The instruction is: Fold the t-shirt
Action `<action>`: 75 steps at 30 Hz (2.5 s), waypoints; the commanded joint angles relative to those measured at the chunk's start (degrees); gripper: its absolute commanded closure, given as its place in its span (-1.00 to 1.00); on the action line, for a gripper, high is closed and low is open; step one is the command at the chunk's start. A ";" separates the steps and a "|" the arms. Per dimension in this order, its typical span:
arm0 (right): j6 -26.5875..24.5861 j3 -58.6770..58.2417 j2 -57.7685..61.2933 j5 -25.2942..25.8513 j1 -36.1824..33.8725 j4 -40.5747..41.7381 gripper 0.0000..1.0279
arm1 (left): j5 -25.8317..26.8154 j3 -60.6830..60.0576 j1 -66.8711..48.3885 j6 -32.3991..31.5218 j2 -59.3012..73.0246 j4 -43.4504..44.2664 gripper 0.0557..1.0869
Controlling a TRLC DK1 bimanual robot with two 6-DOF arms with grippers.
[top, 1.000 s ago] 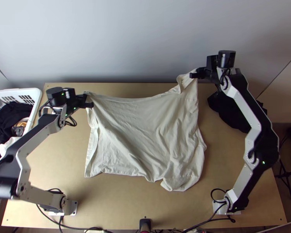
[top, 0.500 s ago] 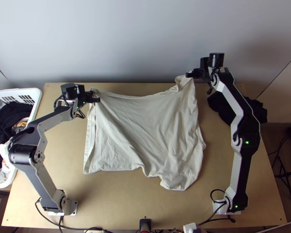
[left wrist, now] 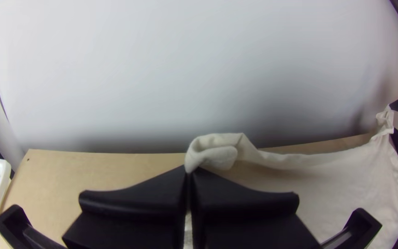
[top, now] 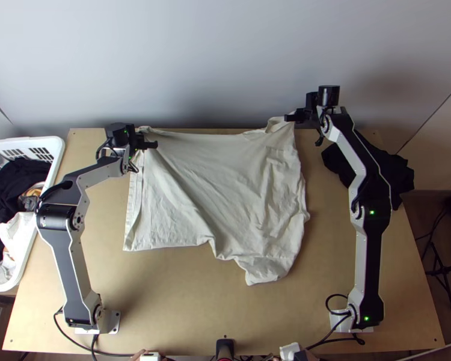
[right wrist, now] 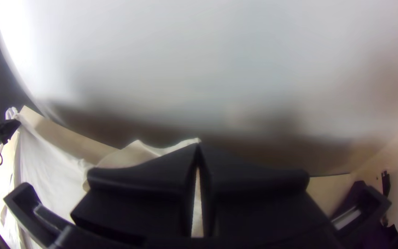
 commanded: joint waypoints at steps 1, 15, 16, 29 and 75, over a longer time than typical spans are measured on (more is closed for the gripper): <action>1.14 0.57 0.87 -0.03 0.79 -0.35 0.95 | -2.55 2.41 -0.90 1.16 3.84 3.26 0.94; 1.93 -14.28 -10.29 -0.65 1.59 0.00 0.95 | -0.08 -5.15 -1.60 1.86 -3.02 3.61 0.93; 1.93 -16.30 -11.78 -0.65 1.41 0.62 0.95 | 0.09 -6.20 -1.43 1.77 -4.07 3.52 0.93; 4.56 -40.38 -30.33 -1.79 2.29 5.45 0.95 | 1.76 -18.86 1.56 1.07 -14.89 2.91 0.93; 5.53 -82.57 -69.09 -4.16 6.07 3.69 0.95 | 2.29 -51.64 -0.81 -2.45 -50.48 -7.99 0.93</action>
